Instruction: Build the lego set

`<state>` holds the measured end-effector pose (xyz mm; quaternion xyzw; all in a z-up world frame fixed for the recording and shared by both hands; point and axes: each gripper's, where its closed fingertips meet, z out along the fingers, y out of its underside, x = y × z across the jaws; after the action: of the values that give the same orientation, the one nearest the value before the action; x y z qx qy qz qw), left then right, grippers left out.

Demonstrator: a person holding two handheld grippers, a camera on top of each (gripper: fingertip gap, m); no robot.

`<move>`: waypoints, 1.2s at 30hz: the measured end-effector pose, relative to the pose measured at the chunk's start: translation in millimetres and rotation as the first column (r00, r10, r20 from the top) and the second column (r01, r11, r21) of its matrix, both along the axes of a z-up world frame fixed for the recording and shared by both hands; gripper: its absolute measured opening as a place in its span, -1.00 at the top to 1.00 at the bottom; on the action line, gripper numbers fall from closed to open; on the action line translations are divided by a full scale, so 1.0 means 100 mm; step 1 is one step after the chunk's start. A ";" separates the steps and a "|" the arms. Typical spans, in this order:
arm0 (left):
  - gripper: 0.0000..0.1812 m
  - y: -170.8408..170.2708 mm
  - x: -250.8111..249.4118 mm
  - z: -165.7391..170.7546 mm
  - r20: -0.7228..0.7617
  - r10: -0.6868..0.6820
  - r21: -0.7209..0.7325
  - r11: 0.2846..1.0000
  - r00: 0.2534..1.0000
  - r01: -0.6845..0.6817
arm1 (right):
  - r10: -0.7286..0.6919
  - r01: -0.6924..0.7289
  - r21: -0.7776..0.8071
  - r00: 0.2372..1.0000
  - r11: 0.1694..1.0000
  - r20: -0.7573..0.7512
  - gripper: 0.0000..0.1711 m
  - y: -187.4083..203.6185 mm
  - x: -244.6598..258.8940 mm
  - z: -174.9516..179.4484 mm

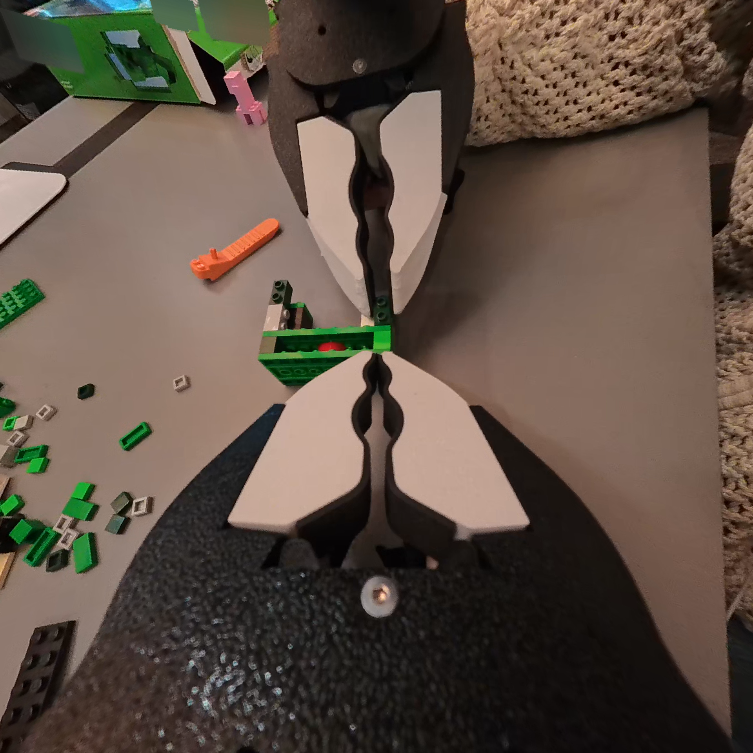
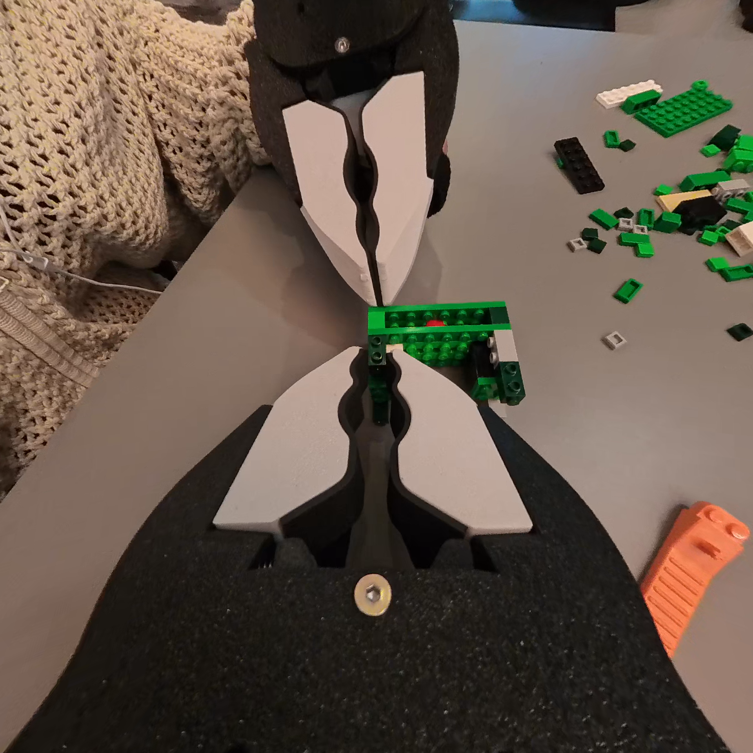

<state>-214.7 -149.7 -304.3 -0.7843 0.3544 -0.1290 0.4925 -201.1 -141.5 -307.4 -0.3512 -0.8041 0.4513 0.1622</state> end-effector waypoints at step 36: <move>-0.15 0.28 -0.12 -0.25 -0.084 0.047 -0.153 0.986 0.995 -0.059 | -0.490 0.280 -0.436 0.710 0.855 -0.505 0.67 1.02 -0.05 0.88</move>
<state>-226.5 -121.6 -328.9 -0.8340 0.3418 -0.1114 0.4185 -205.7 -39.8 -219.4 -0.3738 -0.5310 0.6208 0.4392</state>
